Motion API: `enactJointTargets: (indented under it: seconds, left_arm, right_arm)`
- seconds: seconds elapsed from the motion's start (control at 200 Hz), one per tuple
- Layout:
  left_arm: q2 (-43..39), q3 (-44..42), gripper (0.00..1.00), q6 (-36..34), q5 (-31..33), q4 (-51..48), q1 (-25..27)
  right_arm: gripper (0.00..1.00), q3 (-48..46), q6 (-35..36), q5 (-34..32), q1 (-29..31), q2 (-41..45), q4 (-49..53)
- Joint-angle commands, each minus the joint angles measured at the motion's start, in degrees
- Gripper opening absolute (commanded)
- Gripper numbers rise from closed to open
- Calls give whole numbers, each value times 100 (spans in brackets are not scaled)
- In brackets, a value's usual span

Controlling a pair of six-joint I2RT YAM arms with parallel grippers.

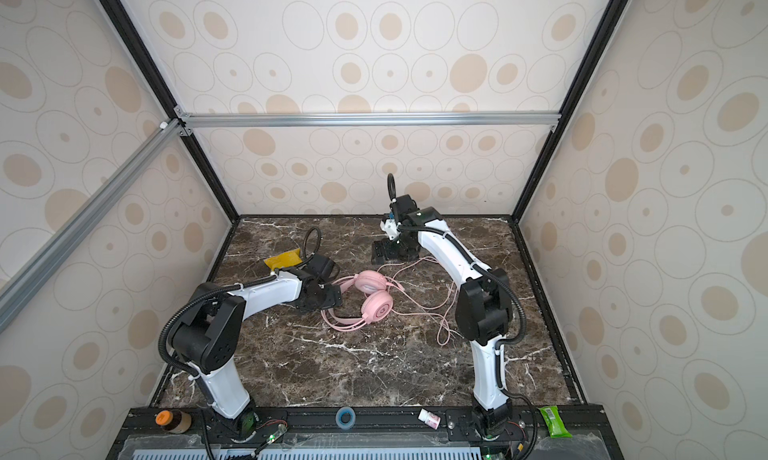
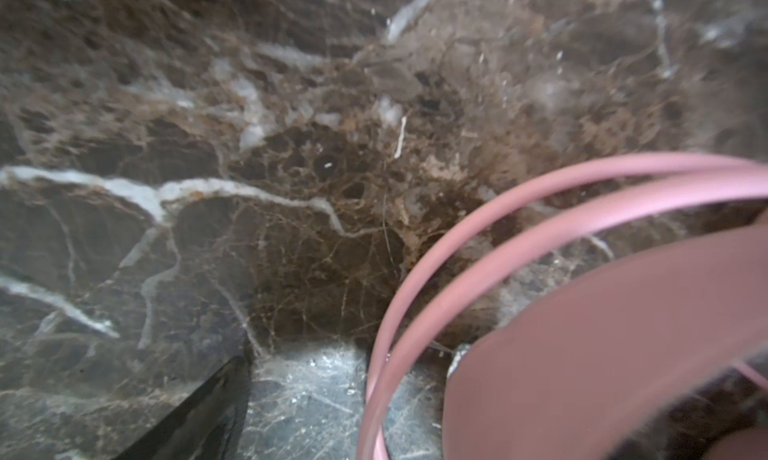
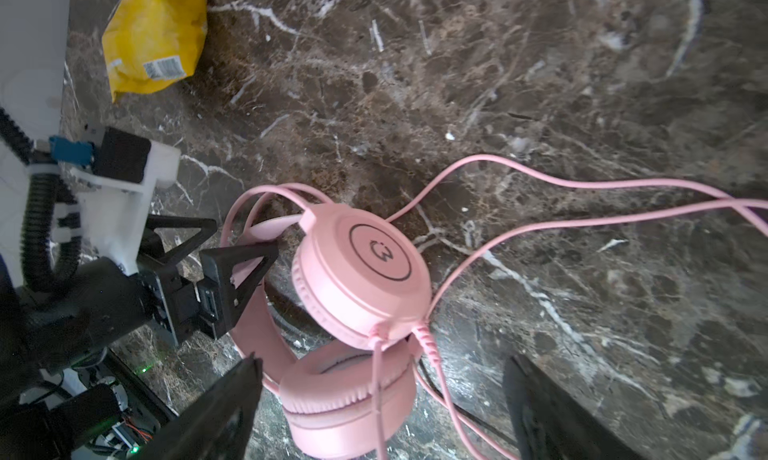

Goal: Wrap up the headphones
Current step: 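Grasp the headband with the left gripper while the right gripper hovers nearby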

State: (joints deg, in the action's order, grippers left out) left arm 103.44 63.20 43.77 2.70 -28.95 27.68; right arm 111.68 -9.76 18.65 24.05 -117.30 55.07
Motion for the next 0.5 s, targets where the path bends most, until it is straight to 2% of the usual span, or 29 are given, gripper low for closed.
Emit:
enactJointTargets:
  seconds: [0.0, 0.19, 0.495]
  left_arm:
    - [127, 177, 95, -11, 266, -296, 65]
    - [314, 258, 88, 32, 317, -299, 200]
    - [385, 248, 64, 101, 281, -213, 367]
  right_arm:
    - [94, -50, -92, 158, -30, 146, -76]
    - [94, -165, -103, 152, -108, 310, -197]
    - [94, -196, -271, 352, -295, 573, -78]
